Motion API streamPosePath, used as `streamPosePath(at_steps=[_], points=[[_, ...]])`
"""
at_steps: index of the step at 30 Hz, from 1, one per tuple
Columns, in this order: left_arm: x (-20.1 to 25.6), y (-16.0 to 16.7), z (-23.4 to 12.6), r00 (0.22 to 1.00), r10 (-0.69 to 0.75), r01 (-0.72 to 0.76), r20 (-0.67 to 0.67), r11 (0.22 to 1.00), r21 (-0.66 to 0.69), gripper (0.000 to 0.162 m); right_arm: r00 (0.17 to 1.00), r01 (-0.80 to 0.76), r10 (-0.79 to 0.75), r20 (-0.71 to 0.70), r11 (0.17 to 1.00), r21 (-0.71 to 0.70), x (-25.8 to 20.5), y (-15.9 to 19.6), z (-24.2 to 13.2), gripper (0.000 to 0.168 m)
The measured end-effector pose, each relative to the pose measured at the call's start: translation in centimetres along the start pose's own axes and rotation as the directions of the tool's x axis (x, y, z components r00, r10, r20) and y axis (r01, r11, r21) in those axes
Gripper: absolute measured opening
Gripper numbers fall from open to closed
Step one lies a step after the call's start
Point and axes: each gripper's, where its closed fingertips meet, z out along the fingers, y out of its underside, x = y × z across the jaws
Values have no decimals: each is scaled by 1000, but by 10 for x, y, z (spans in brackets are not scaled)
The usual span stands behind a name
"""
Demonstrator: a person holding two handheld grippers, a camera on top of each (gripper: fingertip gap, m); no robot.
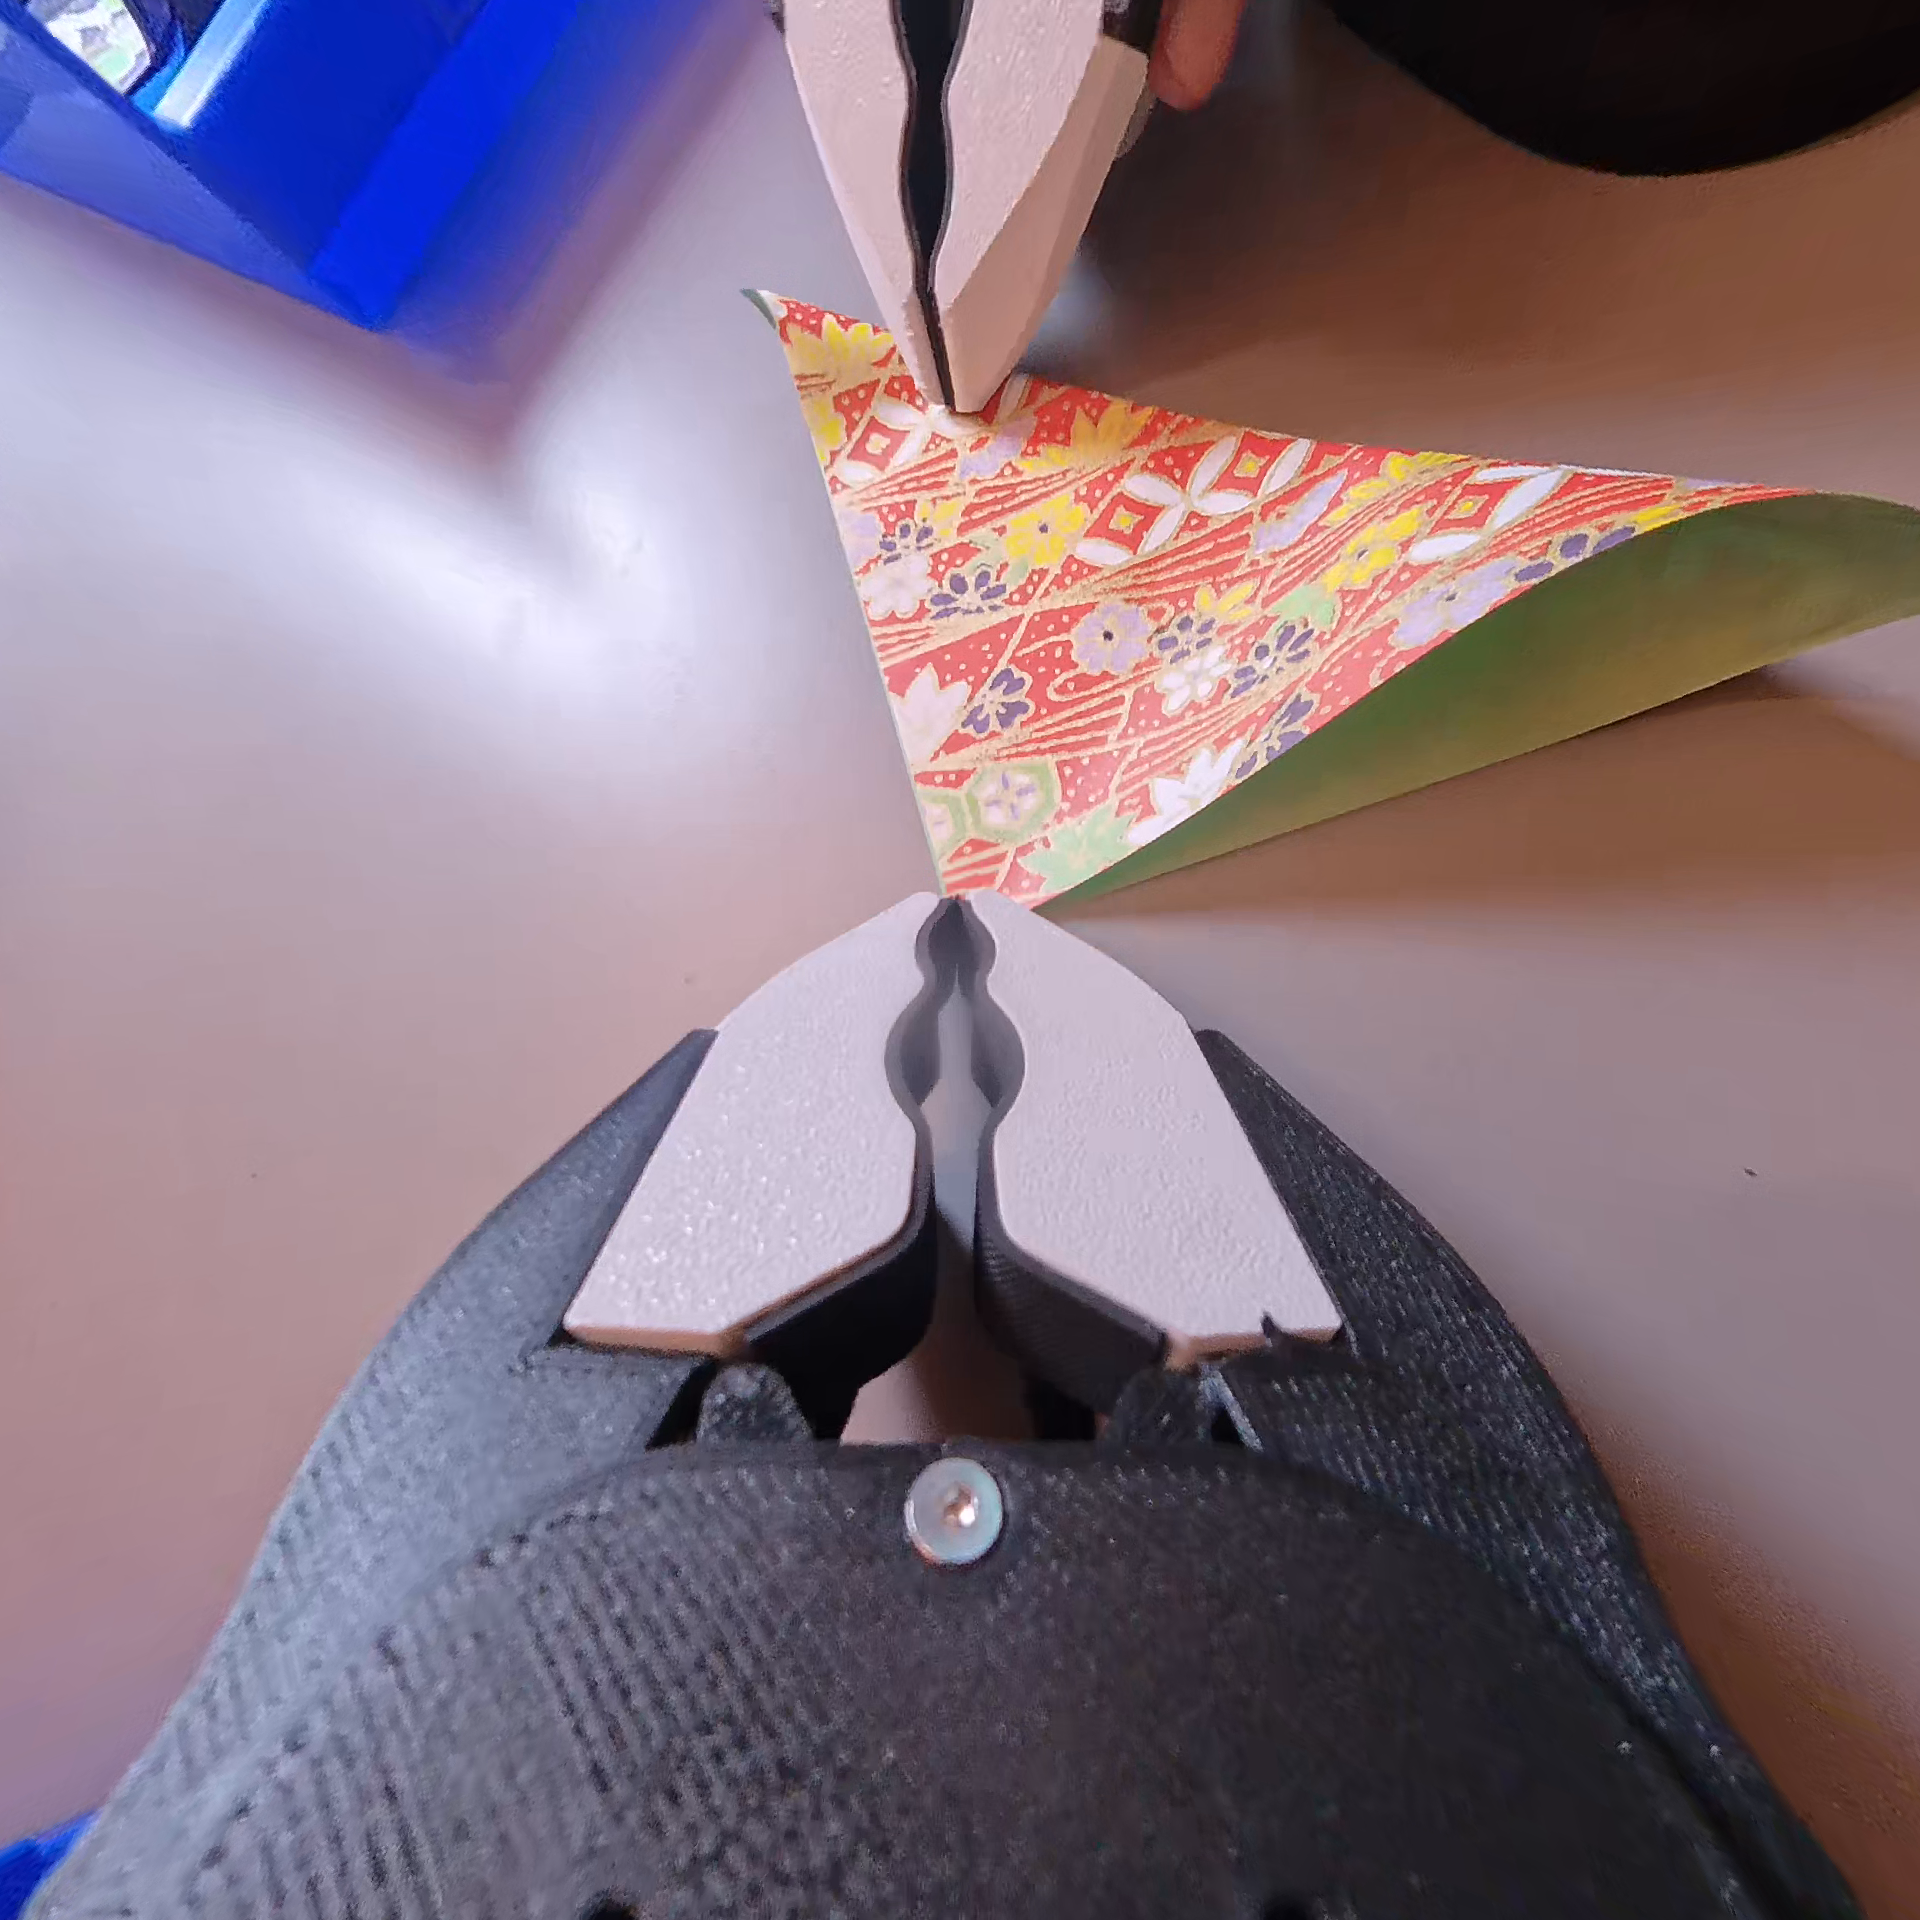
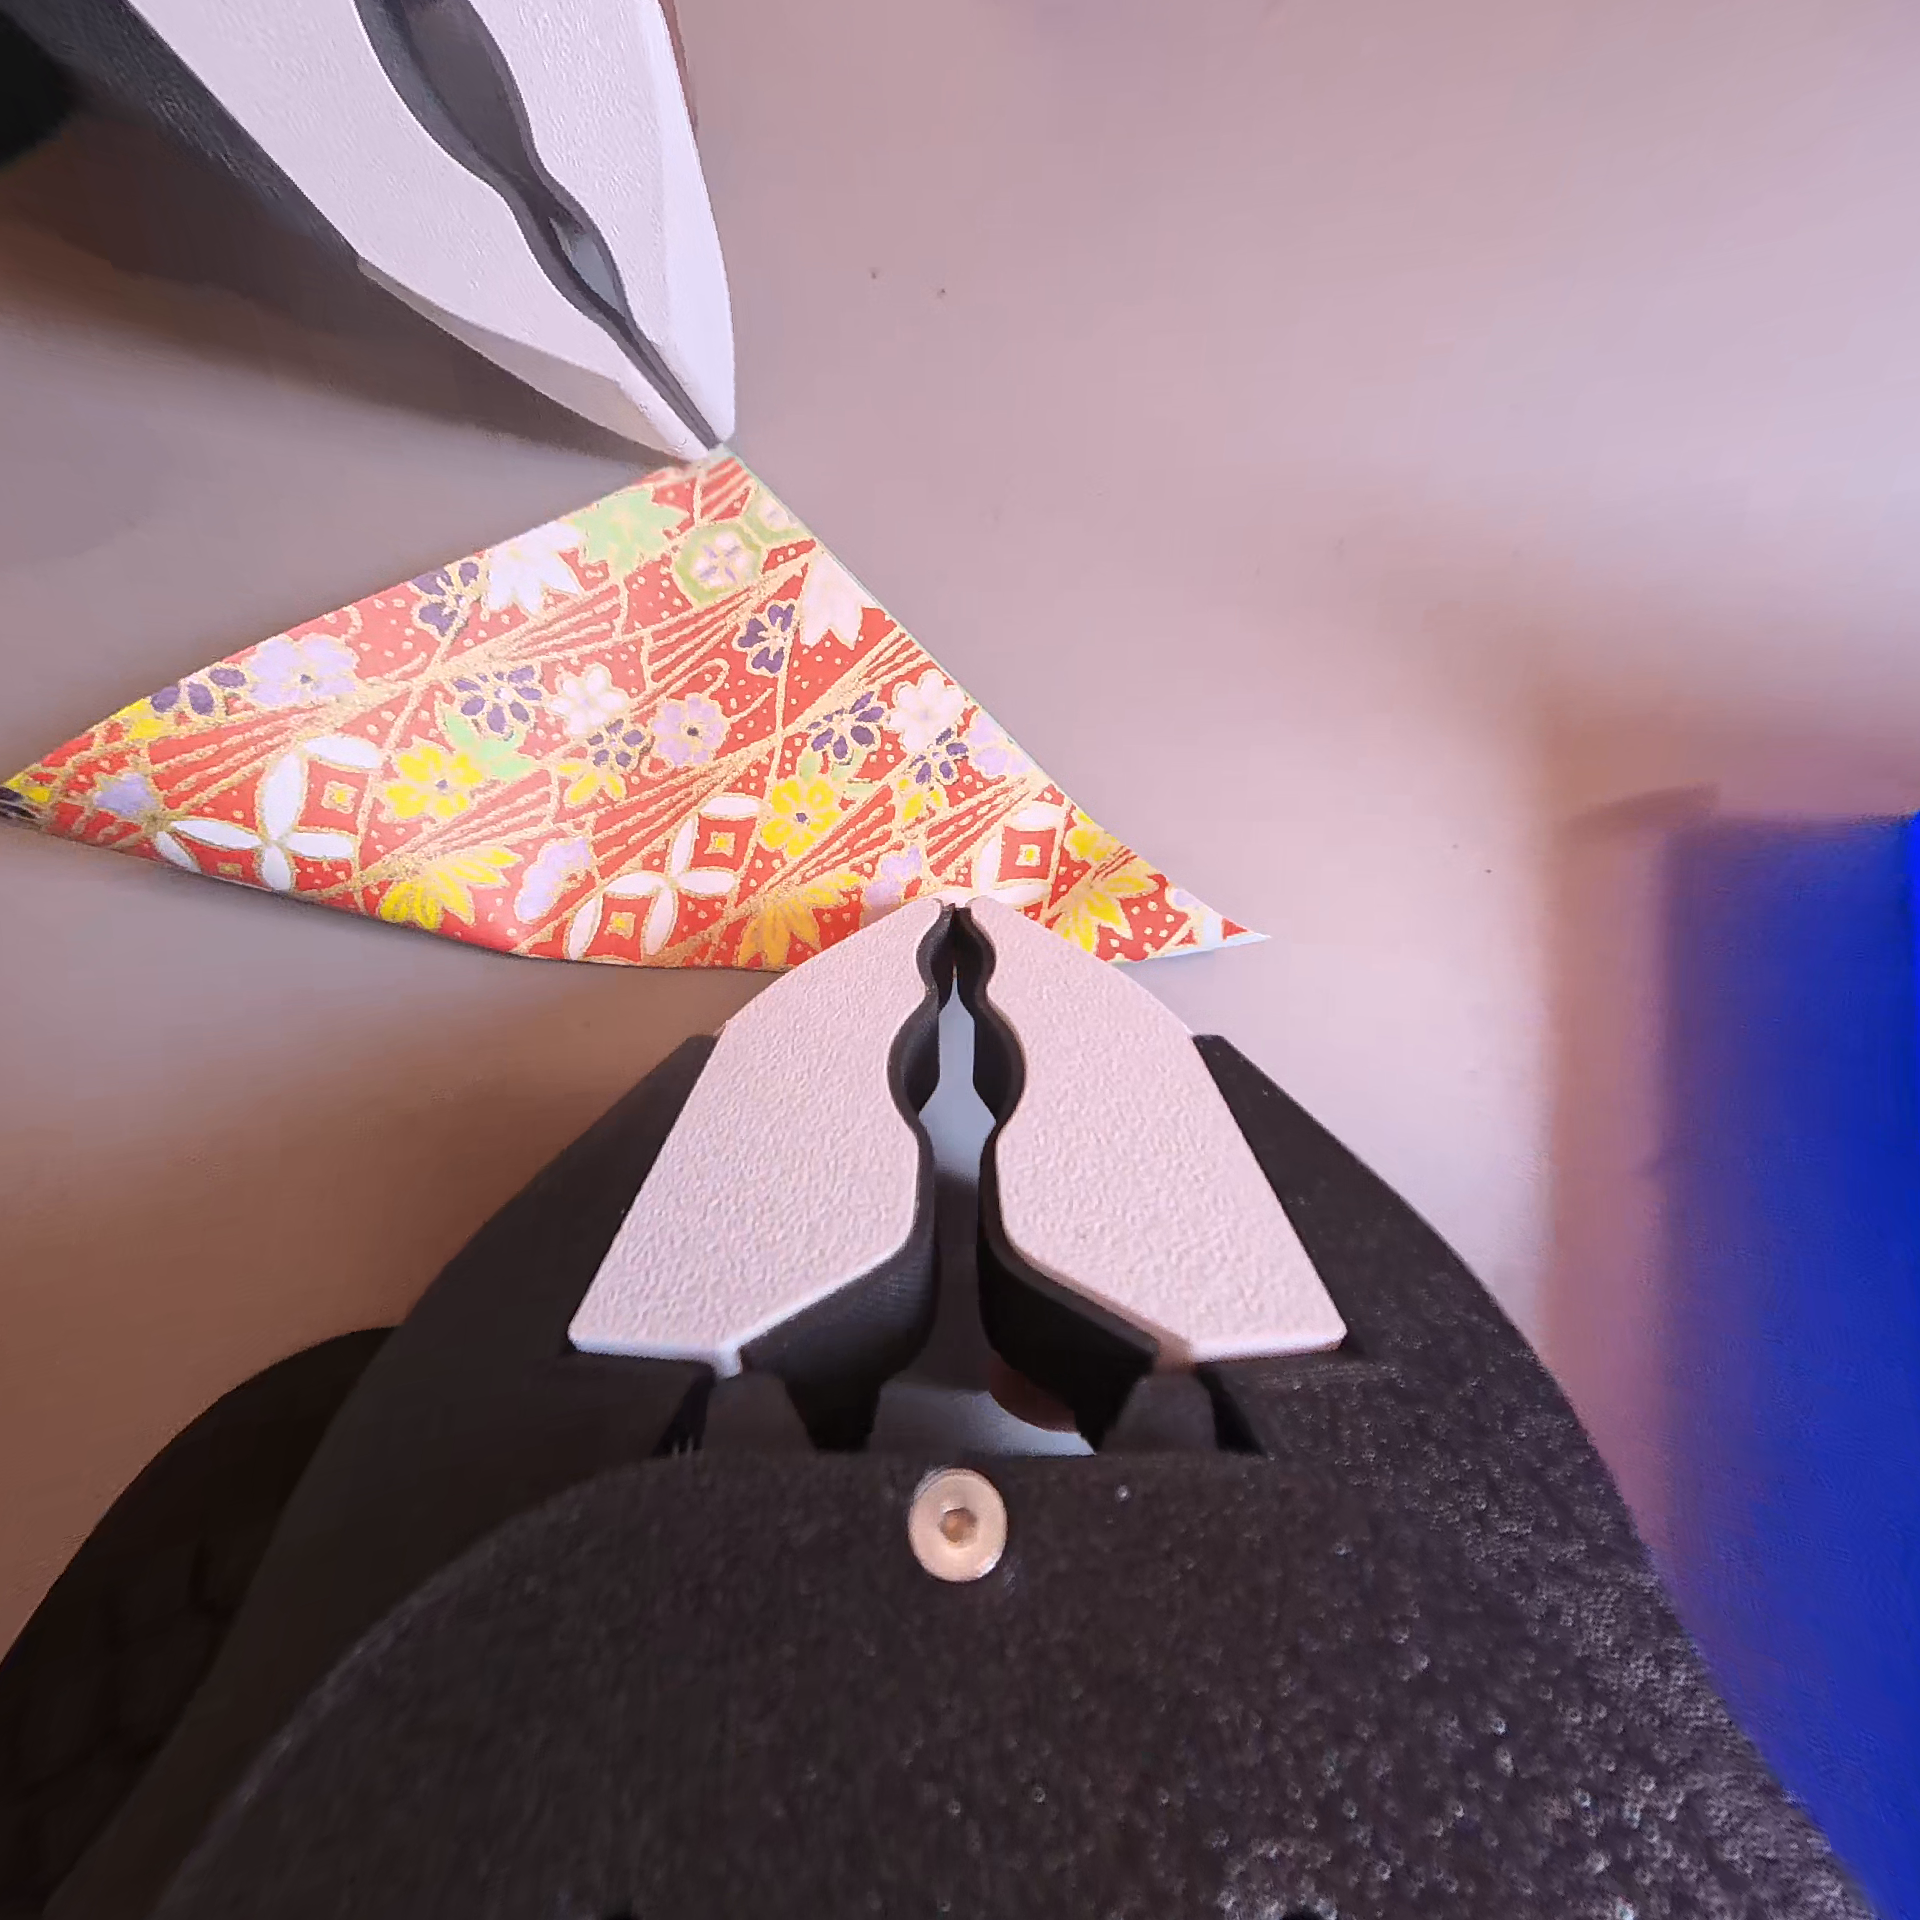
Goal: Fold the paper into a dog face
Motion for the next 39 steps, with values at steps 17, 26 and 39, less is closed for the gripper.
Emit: streamPosePath(at_steps=[17,26,39], points=[[-9,-101,-12,995,54,-70,86,978,194,0,996,-76,76,-36,997,10,-1,0,0,0],[25,-70,39,981,185,-191,-59,976,-104,0,995,-88,88,-52,996,11,-1,0,0,0],[31,-54,44,976,208,-213,-62,974,-81,0,999,-37,37,20,999,35,6,4,-4,0]])
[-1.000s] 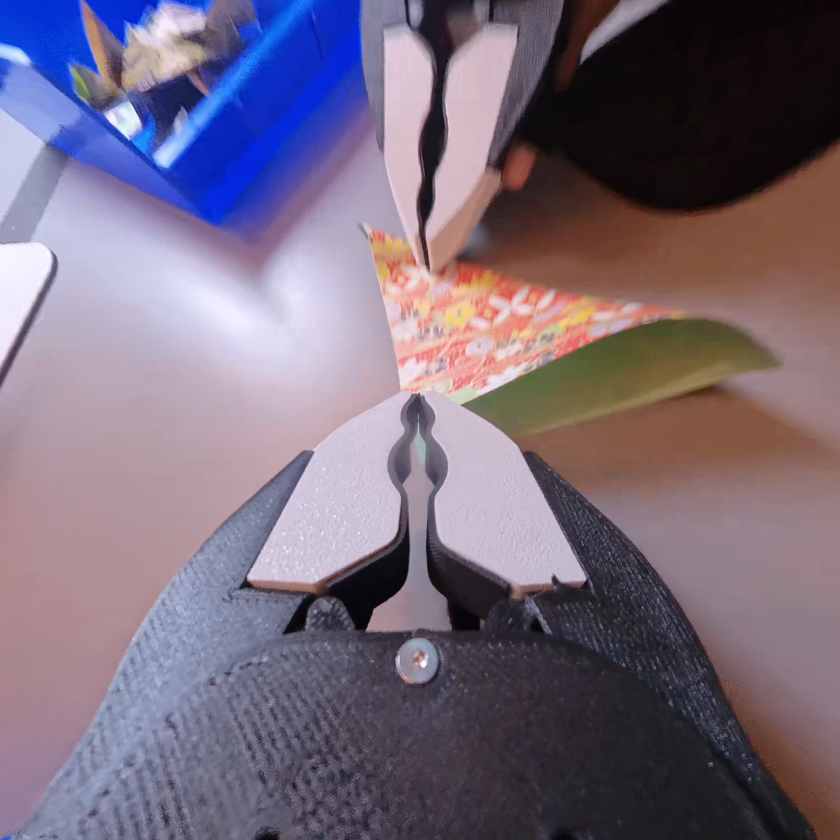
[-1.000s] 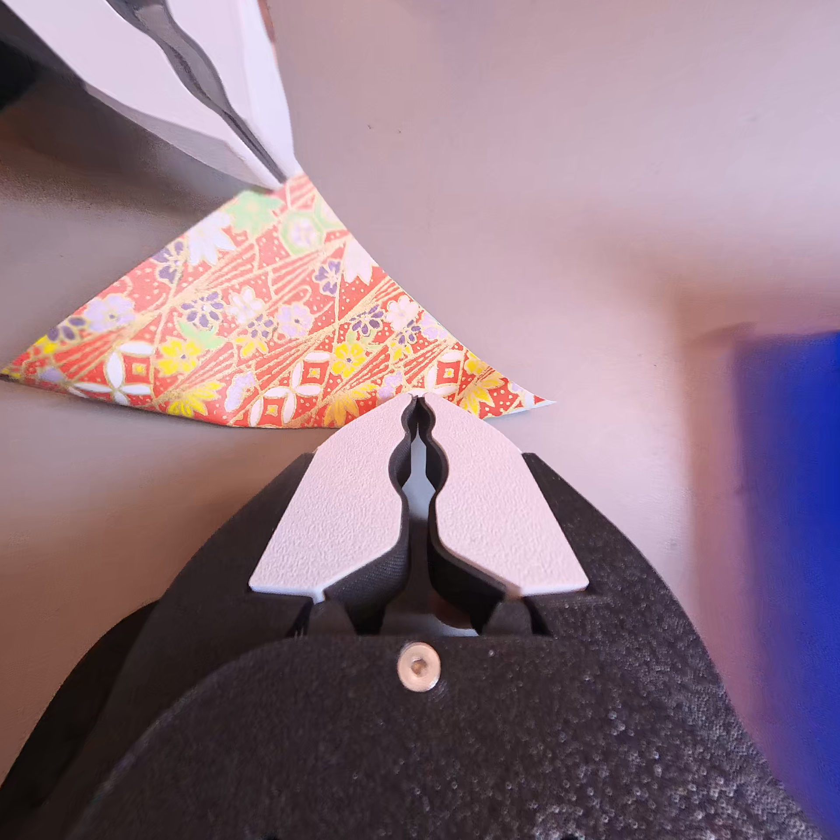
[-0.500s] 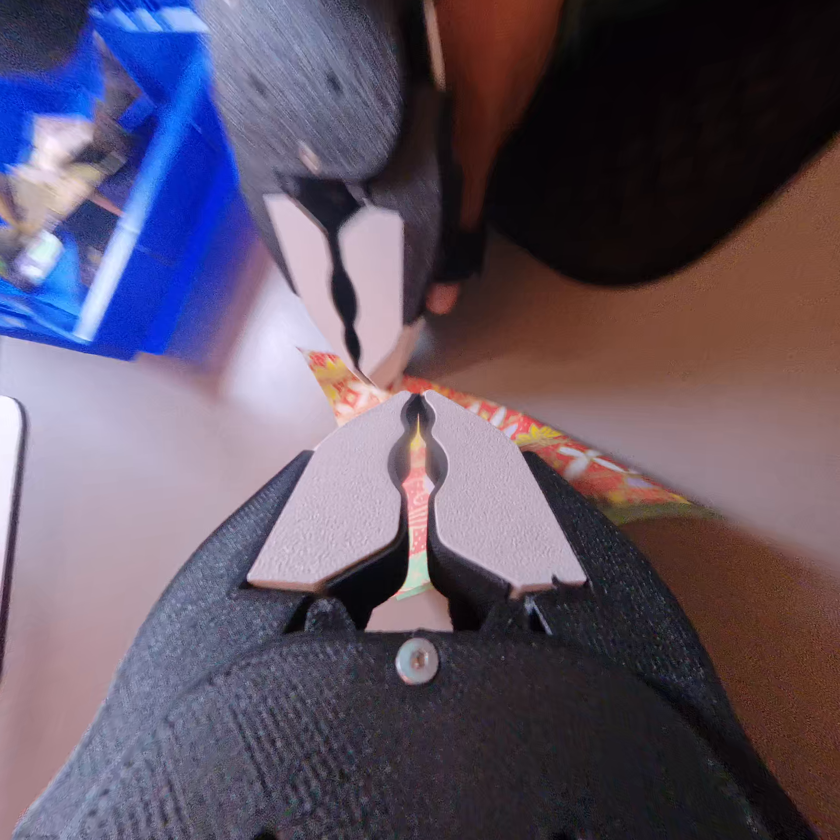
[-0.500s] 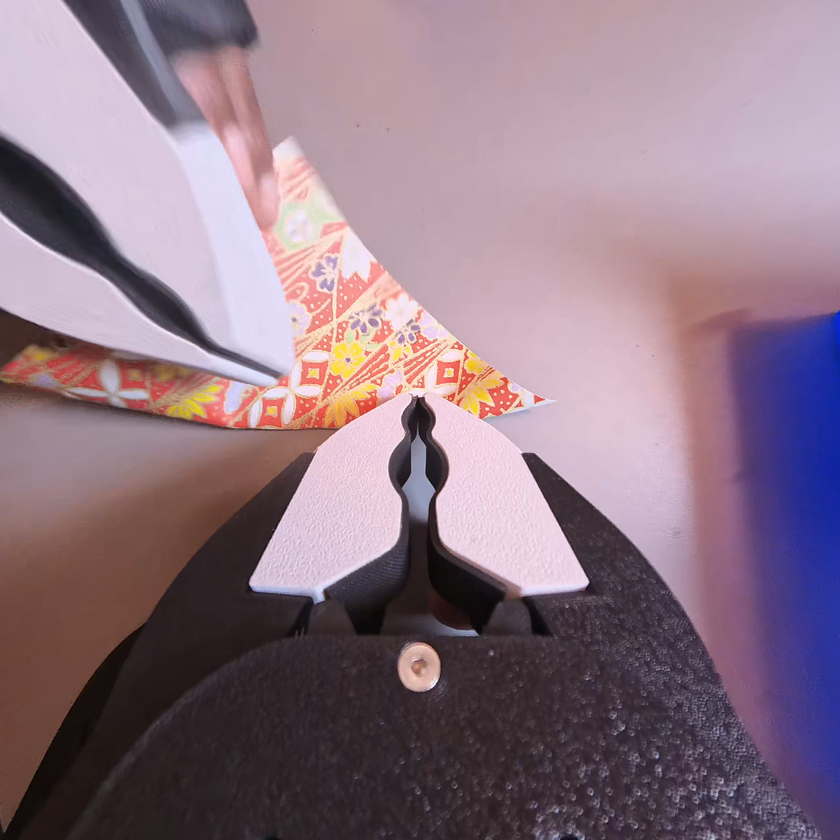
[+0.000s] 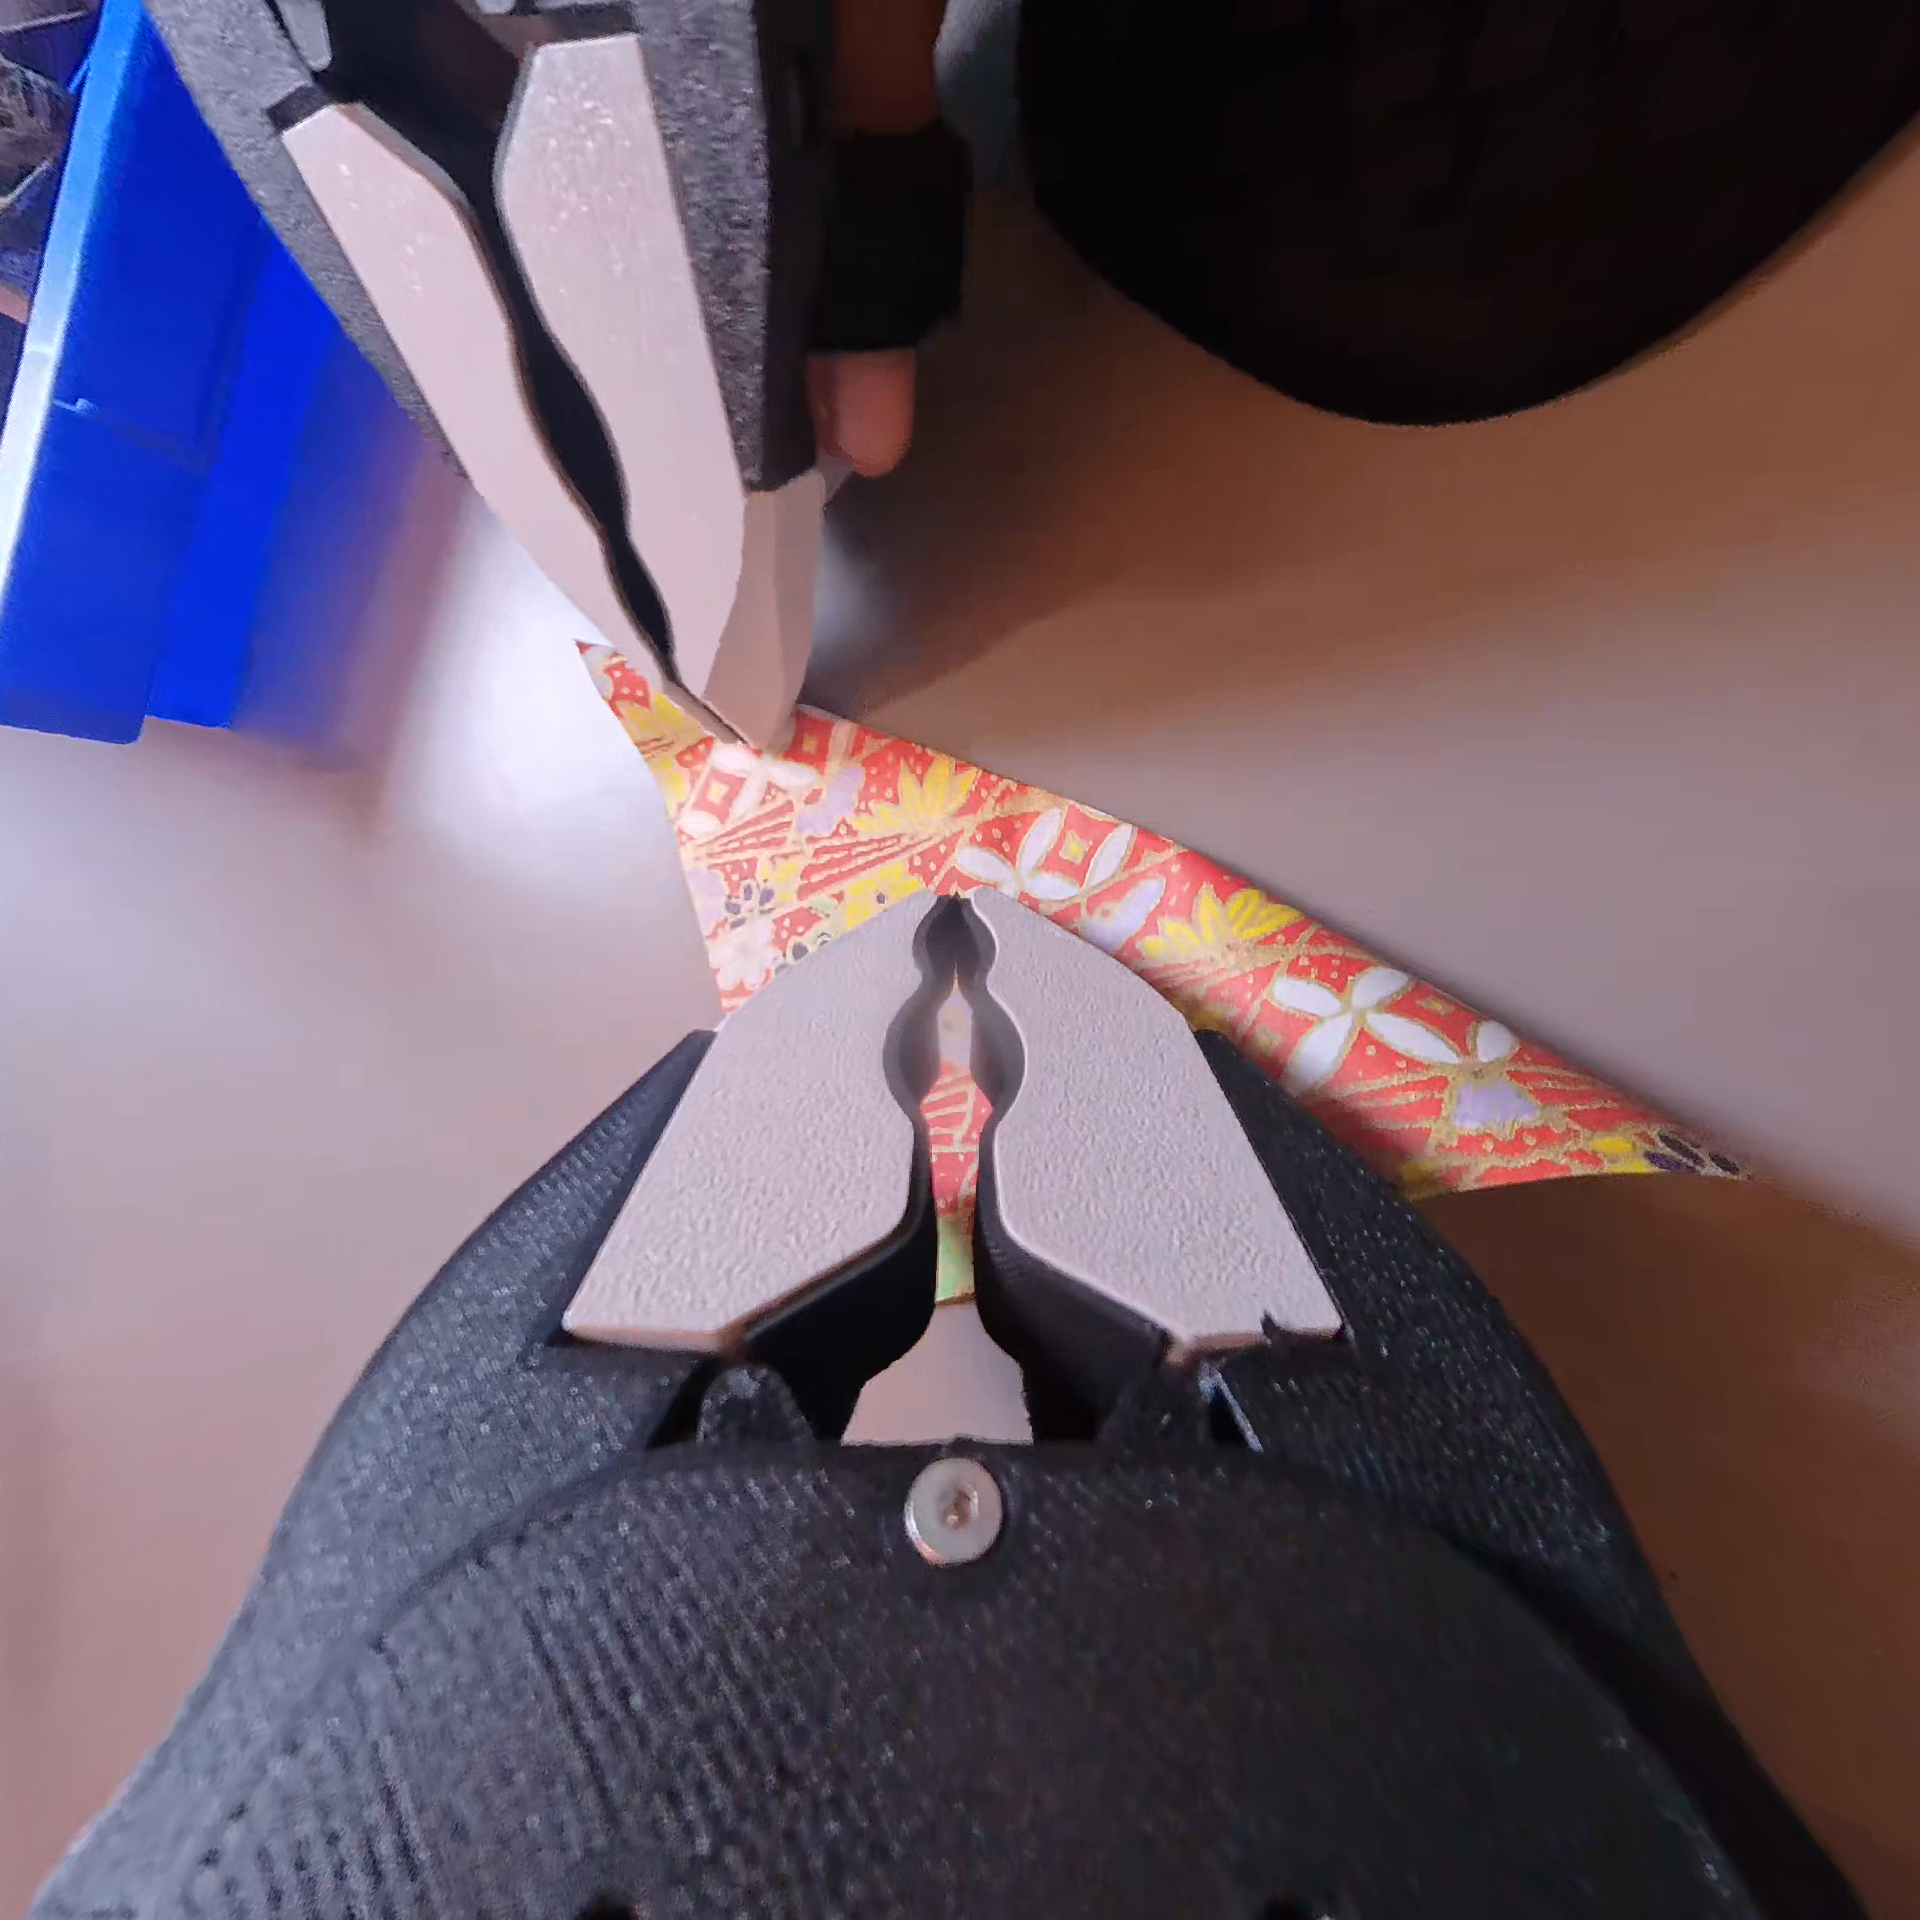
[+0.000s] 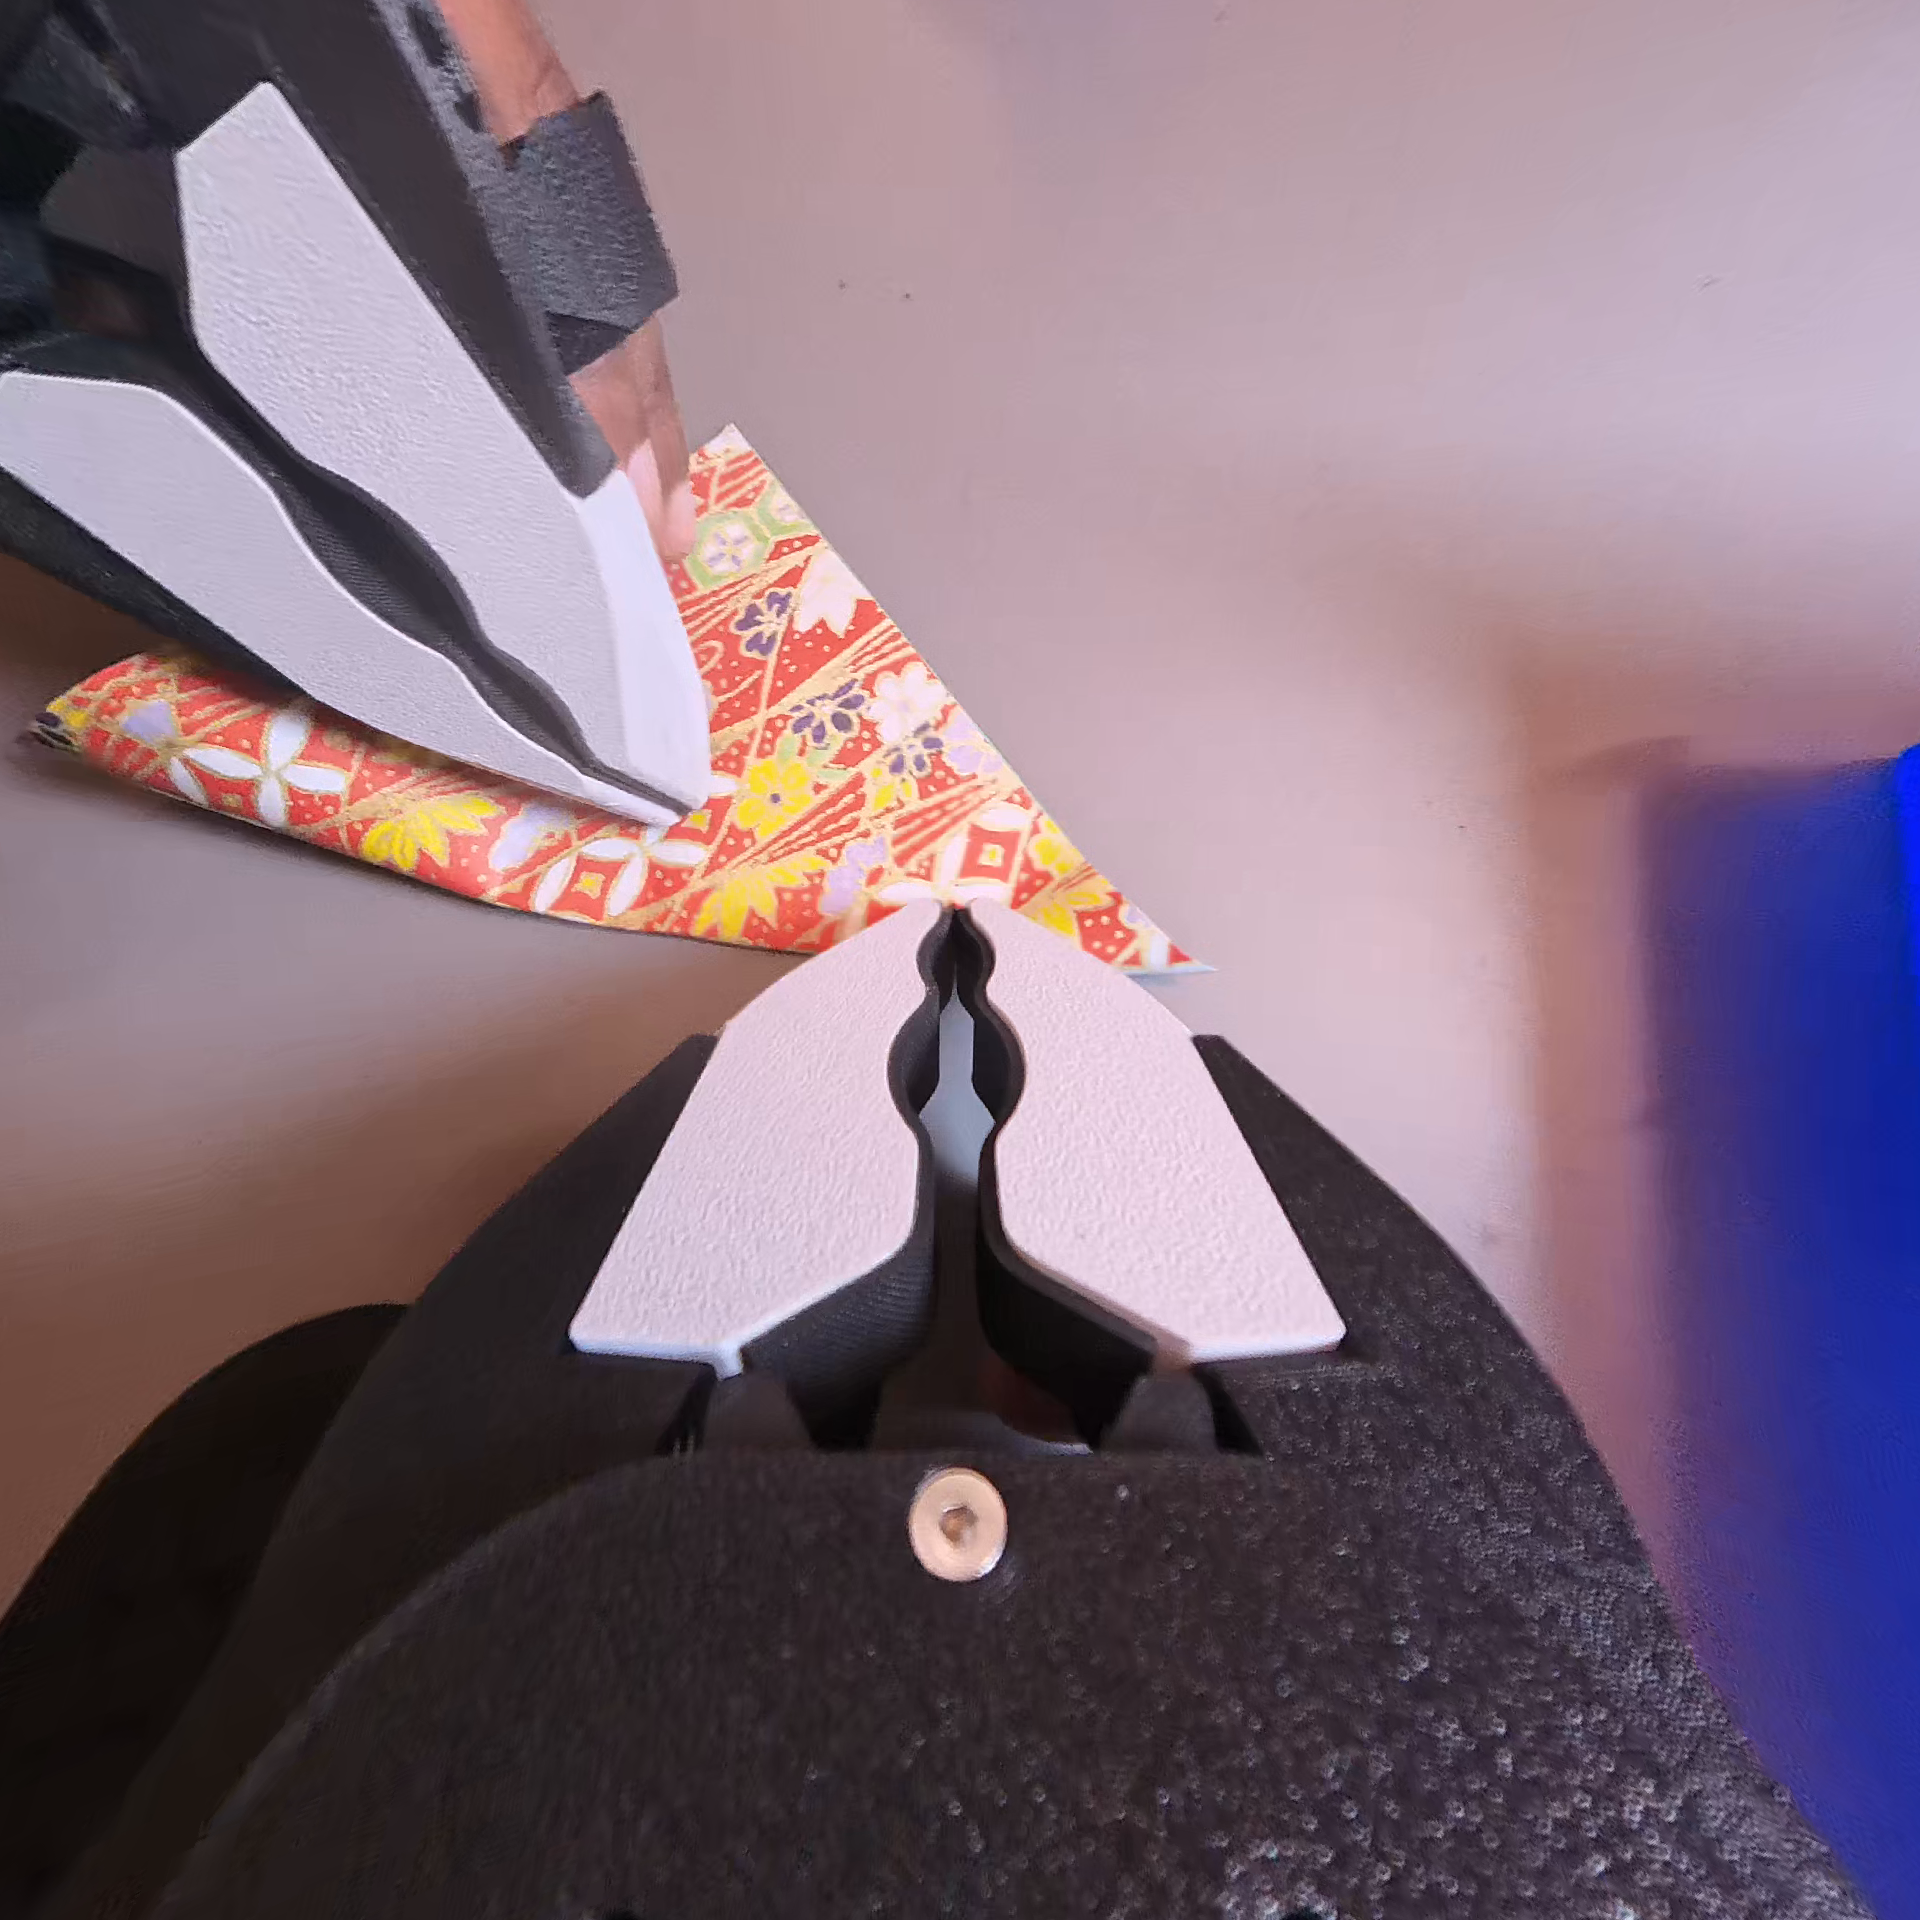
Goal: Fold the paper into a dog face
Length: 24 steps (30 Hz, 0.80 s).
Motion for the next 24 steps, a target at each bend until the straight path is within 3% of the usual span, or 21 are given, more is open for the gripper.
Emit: streamPosePath(at_steps=[6,14,18,24], points=[[0,0,0,1000,10,-10,5,1000,10,0,999,-35,34,10,999,2,23,2,-5,0],[0,0,0,1000,-9,9,6,1000,23,0,997,31,-31,-65,1000,0,33,4,-9,0],[0,0,-1,1000,-12,11,12,1000,25,0,998,46,-43,-40,996,80,20,-8,-20,0],[0,0,-1,1000,-20,20,7,999,31,0,990,133,-133,49,991,6,-15,1,-5,0]])
